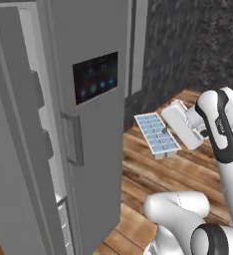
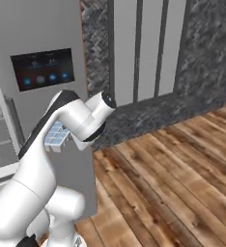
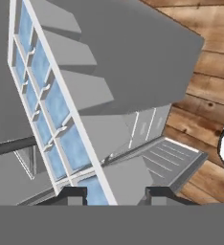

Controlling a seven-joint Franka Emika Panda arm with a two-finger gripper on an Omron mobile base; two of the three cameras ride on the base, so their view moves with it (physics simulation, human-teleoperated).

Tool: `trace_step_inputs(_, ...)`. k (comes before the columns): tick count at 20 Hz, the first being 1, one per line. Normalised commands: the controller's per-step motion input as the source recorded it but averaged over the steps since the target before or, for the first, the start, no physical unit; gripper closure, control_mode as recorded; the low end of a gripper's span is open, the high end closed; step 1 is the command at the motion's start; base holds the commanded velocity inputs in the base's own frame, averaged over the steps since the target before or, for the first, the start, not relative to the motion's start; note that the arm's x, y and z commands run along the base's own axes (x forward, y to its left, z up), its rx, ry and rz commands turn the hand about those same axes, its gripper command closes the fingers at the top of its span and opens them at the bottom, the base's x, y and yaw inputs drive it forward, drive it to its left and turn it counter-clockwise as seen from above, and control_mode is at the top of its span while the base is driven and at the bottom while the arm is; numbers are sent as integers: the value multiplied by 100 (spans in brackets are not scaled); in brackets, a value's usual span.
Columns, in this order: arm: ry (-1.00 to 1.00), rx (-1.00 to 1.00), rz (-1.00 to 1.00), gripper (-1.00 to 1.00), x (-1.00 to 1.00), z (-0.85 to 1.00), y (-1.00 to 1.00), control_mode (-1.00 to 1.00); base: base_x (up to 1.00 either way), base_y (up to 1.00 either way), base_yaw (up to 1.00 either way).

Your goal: The ice cube tray has been filled with water. Take the tray and place it in the freezer to make ice. Close the freezer door after placing the tray.

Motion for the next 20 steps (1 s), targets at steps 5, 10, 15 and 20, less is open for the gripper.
trace_step_inputs(5,0,0,0,100,0,0,0,100,22,0,57)
trace_step_inputs(10,0,0,0,100,0,0,0,100,21,-3,56)
trace_step_inputs(15,0,0,0,100,0,0,0,100,26,-1,54)
trace_step_inputs(20,0,0,0,100,0,0,0,100,29,0,52)
